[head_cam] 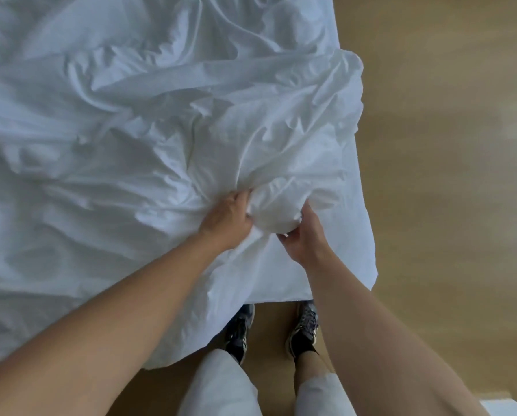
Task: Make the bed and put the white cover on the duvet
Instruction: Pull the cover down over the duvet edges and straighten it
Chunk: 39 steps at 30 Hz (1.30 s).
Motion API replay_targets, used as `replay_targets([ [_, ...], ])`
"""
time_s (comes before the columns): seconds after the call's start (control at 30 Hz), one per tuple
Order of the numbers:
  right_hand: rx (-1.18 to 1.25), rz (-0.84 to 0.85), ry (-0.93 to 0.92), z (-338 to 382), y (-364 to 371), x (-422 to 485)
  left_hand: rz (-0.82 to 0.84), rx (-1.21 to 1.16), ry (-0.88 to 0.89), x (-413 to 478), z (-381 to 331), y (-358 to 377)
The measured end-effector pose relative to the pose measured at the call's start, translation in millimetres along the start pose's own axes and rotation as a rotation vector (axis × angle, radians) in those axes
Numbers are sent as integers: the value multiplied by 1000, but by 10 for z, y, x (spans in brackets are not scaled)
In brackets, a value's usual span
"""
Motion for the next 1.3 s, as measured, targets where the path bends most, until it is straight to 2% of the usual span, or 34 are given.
replay_targets([
  [0.07, -57, 62, -15, 25, 37, -16, -24, -54, -125, 83, 105, -170],
  [0.1, -101, 68, -19, 22, 20, -15, -24, -161, -186, 136, 179, -256],
  [0.2, -312, 154, -67, -10, 14, -51, 138, -599, -277, 183, 252, -340],
  [0.3, -397, 276, -120, -97, 43, -110, 219, -758, -284, 120, 179, -261],
  [0.43, -467, 85, -258, -122, -80, -197, 264, -822, -167, 118, 91, -81],
  [0.53, -515, 103, -363, -44, -9, -244, 281, -782, -20, 142, 19, -55],
  [0.6, -543, 107, -357, -14, 145, -243, 351, -750, -14, 126, -9, 38],
  [0.7, -462, -117, -309, 7, 217, -140, 540, -688, -27, 46, -57, 201],
  [0.77, -445, -253, -331, -9, 154, -80, 573, -720, -8, 28, -60, 215],
  [0.83, -425, -309, -366, -51, 46, -85, 496, -707, 42, 70, -22, 158],
  [0.87, -417, -339, -384, -64, -44, -117, 421, -563, 64, 129, 42, 121],
  [0.93, -435, -424, -413, -73, -303, -229, 341, -23, 66, 184, 236, 117],
  [1.0, -578, -552, -420, -77, -680, -372, 351, 275, 64, 136, 420, 224],
  [1.1, -744, -709, -406, -165, -1087, -564, 378, 332, 137, -8, 483, 448],
  [1.17, -709, -729, -388, -266, -1087, -552, 306, 297, 144, -100, 476, 537],
  [1.3, -403, -557, -201, -591, -850, -469, 237, 224, 244, -478, 641, 697],
])
Point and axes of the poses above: each hand's wrist, its own x-axis towards the middle knuckle, its own y-axis out of the palm, z = x × y, the point moved 4 cm from there along x, towards the middle knuckle, and after that the axes turned 6 degrees about z, right-handed, at the moved point
